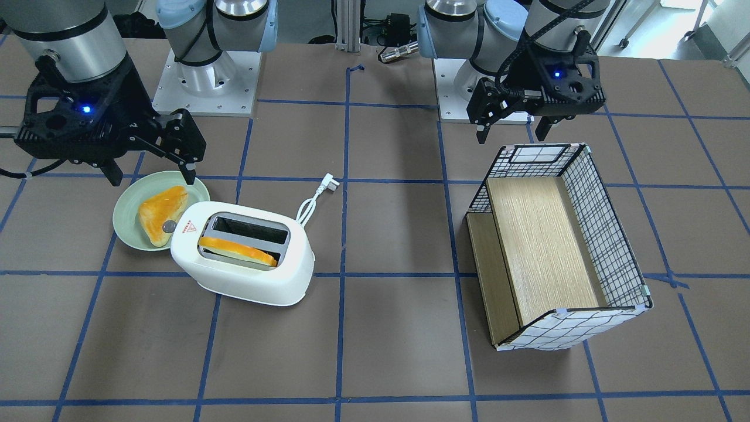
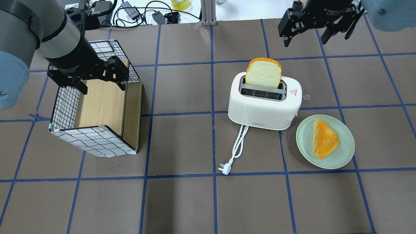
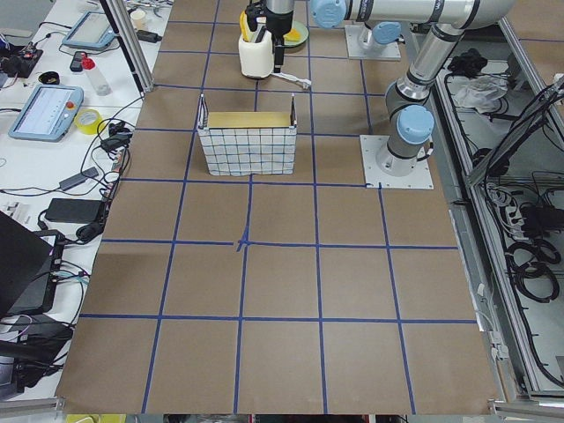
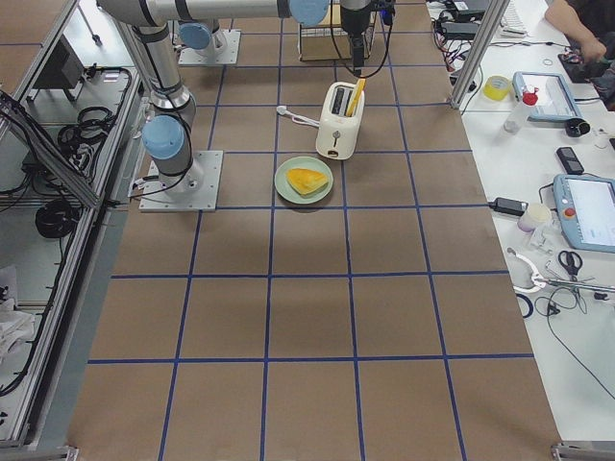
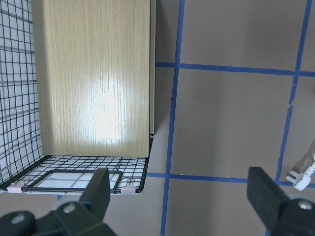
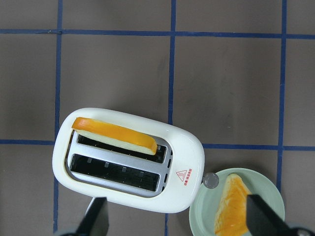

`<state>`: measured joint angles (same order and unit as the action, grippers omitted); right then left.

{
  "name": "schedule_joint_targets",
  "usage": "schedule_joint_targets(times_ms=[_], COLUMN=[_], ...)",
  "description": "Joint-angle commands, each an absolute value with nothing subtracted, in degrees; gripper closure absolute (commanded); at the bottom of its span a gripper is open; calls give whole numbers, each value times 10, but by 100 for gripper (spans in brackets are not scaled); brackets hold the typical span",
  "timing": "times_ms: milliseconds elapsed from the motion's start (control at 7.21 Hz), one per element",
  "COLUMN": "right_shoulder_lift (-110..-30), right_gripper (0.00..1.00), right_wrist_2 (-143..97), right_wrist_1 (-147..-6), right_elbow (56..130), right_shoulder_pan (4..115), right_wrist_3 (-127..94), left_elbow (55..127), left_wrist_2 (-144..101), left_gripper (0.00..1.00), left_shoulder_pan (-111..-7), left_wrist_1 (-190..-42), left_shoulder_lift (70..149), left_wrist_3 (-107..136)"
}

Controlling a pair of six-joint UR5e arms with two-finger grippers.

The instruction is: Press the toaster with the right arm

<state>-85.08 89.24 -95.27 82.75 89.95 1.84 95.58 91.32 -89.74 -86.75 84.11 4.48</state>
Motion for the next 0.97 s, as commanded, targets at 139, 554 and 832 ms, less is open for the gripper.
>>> schedule_joint_targets(times_ms=[139,554,832], right_shoulder_lift=[-851,-851,-851], right_gripper=[0,0,0], right_wrist_2=[892,892,893], right_wrist_1=[-953,-953,-953], right_elbow=[828,827,828], right_shoulder_pan=[898,897,892], right_wrist_3=[18,19,28], left_elbow=[956,956,956], left_wrist_2=[913,913,913], left_gripper=[0,0,0], left_shoulder_pan=[-897,-897,-897], left_wrist_1=[-867,-867,-867], left_shoulder_lift=[841,841,841], left_wrist_3=[45,45,45])
